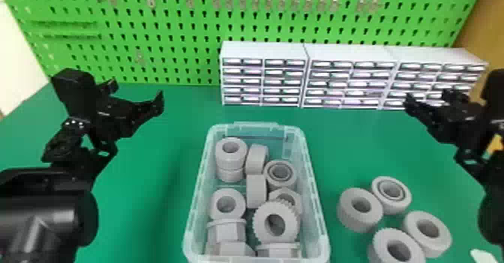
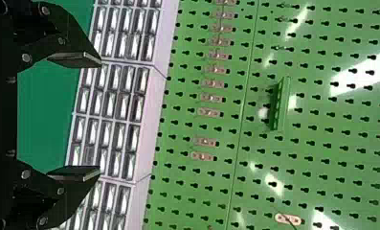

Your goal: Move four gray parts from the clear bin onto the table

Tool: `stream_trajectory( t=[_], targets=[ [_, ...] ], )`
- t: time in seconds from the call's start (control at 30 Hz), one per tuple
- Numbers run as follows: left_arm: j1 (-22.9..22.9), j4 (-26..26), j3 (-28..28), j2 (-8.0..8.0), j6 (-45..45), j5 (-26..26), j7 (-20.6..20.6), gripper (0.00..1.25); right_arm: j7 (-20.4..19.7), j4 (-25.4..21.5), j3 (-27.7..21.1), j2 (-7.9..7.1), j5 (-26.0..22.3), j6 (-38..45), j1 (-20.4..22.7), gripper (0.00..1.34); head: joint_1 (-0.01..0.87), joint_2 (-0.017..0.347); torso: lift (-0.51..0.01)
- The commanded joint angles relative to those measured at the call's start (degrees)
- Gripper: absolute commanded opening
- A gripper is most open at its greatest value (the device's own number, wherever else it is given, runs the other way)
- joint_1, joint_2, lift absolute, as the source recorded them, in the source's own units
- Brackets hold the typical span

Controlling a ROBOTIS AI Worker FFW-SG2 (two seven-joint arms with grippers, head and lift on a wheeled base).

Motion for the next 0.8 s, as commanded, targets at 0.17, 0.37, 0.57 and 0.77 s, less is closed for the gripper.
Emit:
stream_trajectory(
  t=[0.17, 0.37, 0.57, 0.77],
  targets=[
    [-0.43, -0.18, 0.08, -0.44, 0.09, 0.74, 0.00, 1.13, 0.00, -0.01, -0.12, 0.09, 0.09, 0.26, 0.11, 0.87, 0.678, 0.034, -0.050],
    [-0.52, -0.26, -0.18, -0.53, 0.00, 2.23, 0.52, 1.14, 0.00, -0.01, -0.21, 0.09, 0.09, 0.26, 0.11, 0.87, 0.678, 0.034, -0.050],
    [-0.79, -0.35, -1.50, -0.44, 0.00, 3.28, 1.40, 1.13, 0.00, -0.09, -0.12, 0.09, 0.09, 0.26, -0.07, 0.87, 0.678, 0.034, -0.050],
    [-0.26, -1.67, -5.98, 1.84, 0.62, 6.62, 9.31, 1.13, 0.00, -0.18, -0.21, 0.09, 0.09, 0.26, 0.02, 0.87, 0.678, 0.034, -0.050]
  ],
)
